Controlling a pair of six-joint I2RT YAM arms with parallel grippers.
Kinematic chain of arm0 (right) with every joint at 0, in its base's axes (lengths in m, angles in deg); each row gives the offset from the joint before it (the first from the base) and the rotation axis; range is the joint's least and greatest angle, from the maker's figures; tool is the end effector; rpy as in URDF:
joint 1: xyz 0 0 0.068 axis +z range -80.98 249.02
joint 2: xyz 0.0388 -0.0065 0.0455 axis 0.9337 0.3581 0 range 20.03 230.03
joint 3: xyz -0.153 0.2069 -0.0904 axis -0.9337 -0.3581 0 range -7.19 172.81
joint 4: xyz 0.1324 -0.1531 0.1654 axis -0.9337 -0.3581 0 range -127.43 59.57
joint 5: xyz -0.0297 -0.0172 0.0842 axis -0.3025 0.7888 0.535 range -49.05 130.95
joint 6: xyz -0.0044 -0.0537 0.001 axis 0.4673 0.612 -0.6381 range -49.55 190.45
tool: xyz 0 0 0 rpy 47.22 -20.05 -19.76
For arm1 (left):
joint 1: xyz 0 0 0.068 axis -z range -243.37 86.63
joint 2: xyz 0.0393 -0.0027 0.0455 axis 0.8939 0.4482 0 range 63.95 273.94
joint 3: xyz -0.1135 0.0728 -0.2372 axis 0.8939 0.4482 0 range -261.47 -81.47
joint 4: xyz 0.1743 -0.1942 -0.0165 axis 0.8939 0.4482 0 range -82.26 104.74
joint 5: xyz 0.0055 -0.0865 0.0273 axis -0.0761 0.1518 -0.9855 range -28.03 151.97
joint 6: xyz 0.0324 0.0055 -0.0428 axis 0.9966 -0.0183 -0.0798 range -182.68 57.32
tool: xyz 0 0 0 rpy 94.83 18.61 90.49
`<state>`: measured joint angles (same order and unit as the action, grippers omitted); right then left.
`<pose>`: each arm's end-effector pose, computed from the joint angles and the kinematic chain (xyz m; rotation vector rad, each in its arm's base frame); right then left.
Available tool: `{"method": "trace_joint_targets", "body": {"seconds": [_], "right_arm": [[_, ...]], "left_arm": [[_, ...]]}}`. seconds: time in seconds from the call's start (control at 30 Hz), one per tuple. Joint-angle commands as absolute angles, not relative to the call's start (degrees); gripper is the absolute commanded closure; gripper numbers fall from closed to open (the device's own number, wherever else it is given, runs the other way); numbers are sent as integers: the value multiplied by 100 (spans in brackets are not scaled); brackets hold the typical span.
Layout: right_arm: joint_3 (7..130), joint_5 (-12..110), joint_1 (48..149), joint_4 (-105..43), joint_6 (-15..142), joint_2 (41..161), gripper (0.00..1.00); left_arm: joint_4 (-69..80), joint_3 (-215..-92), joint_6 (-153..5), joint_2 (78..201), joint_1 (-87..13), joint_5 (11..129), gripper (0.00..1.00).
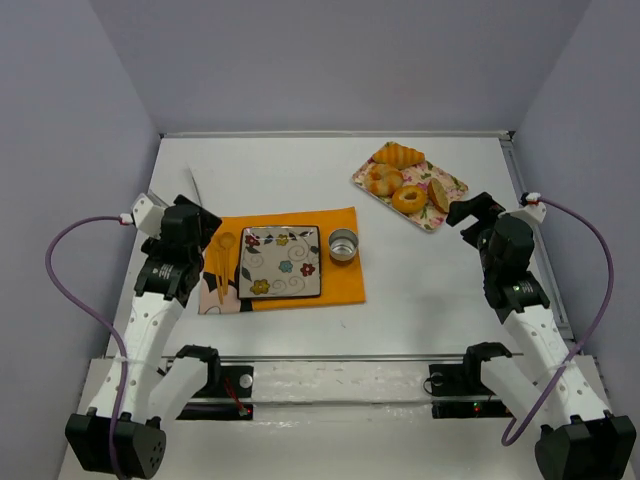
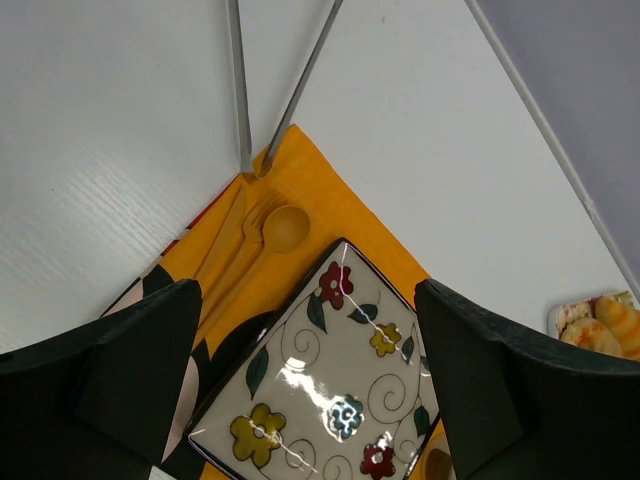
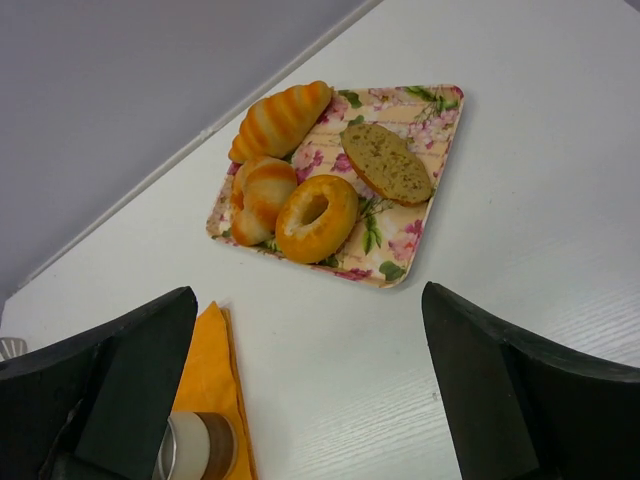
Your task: Place the bread
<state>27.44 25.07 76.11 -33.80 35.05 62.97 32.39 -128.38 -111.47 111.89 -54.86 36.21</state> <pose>0.1836 0.0130 0.2954 0.6260 1.6619 0.2914 0.1850 -0.0120 0.3191 -0.9379 1.7402 -0.1972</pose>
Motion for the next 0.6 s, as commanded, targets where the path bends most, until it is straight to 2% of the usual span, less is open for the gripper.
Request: {"method": "trace_joint_targets", "body": {"seconds": [0.0, 0.37, 0.57], "right_arm": [[2709, 2531, 7596, -3113, 3468, 6214, 0], [2638, 2865, 7596, -2823, 3731, 6529, 0], [2620, 2750, 7596, -2814, 3749, 6486, 0]], "left_arm": [[3095, -13025, -11251, 11281, -5511, 3227, 1], [2840, -13569, -10970, 12449, -6705, 3735, 1], [2664, -13473, -10864, 12477, -6900, 3877, 1]]}}
